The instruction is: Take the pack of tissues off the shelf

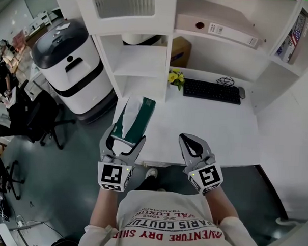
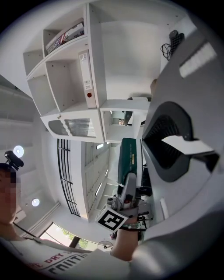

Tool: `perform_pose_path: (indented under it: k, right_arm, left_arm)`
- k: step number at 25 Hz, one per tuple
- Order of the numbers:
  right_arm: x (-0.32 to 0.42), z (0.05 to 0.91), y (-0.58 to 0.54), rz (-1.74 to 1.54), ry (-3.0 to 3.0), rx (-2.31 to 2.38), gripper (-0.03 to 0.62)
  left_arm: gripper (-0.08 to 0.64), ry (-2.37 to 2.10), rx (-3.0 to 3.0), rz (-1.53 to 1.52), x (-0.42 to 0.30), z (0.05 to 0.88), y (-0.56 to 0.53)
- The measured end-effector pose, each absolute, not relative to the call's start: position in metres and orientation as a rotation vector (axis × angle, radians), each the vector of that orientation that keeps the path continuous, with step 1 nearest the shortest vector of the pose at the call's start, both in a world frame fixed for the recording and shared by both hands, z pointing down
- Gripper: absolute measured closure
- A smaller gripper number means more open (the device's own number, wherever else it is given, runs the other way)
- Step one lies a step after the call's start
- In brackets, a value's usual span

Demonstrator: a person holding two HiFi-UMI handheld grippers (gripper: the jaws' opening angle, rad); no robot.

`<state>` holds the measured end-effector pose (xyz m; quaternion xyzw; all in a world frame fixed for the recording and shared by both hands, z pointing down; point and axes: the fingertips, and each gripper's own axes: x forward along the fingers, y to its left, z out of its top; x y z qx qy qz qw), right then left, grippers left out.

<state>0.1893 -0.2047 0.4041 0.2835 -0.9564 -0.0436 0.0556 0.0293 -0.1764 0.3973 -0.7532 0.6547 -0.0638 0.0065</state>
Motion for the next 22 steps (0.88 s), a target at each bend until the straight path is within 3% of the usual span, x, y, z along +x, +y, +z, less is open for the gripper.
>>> perform_pose_path:
  k: [22]
  right_arm:
    - [0.166, 0.405, -0.231, -0.165, -2.877, 0.911, 0.591]
  left_arm:
    - [0.137, 1.902, -2.393, -0.242, 0.029, 0.395, -0.209]
